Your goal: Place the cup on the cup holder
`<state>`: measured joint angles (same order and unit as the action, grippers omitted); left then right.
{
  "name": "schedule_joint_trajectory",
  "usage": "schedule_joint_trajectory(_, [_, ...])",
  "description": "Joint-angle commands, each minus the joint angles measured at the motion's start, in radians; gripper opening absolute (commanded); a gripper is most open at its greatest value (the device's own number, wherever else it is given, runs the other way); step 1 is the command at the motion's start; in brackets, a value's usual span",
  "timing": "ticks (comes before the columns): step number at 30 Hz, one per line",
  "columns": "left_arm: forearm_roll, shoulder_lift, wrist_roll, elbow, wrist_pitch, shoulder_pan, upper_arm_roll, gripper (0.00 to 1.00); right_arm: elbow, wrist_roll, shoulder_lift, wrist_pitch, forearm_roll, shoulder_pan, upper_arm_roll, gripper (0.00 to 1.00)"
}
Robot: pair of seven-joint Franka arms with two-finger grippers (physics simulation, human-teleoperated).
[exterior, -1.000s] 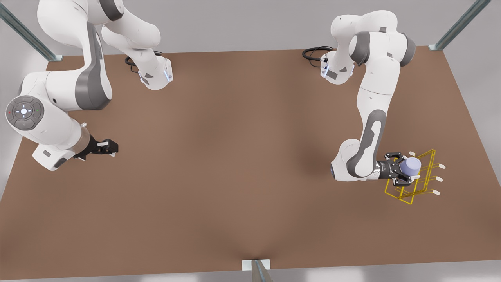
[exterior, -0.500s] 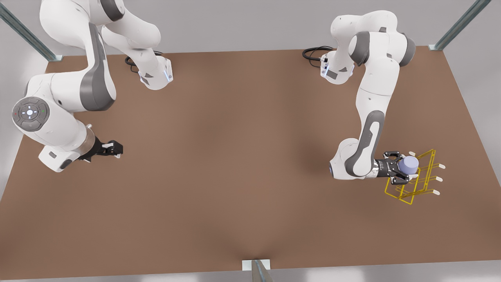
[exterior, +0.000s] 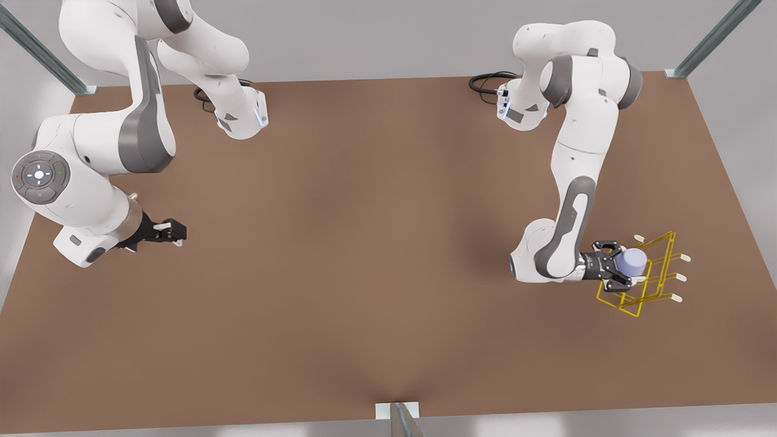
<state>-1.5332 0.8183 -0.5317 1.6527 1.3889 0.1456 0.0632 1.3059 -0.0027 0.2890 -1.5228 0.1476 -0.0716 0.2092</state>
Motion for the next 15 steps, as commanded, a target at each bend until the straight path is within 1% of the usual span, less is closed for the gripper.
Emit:
schedule_joint_trajectory(1, [0.004, 0.002, 0.018, -0.001, -0.001, 0.000, 0.000, 0.65, 0.000, 0.004, -0.001, 0.000, 0.001, 0.001, -0.001, 1.00])
schedule_joint_trajectory(2, [0.004, 0.002, 0.018, -0.001, -0.001, 0.000, 0.000, 0.66, 0.000, 0.004, -0.001, 0.000, 0.000, 0.001, -0.001, 1.00])
schedule_joint_trajectory(3, [0.005, 0.001, 0.018, -0.001, -0.001, 0.000, 0.000, 0.95, 0.000, 0.004, -0.001, 0.003, 0.003, 0.001, -0.001, 1.00])
schedule_joint_trajectory(4, [0.005, 0.001, 0.016, -0.001, -0.001, 0.000, 0.000, 1.00, 0.000, 0.001, -0.001, 0.000, 0.003, 0.000, -0.001, 1.00])
schedule_joint_trajectory(15, [0.005, -0.011, 0.007, -0.014, -0.022, 0.006, 0.000, 1.00, 0.000, 0.006, -0.001, 0.000, -0.002, 0.006, 0.001, 1.00])
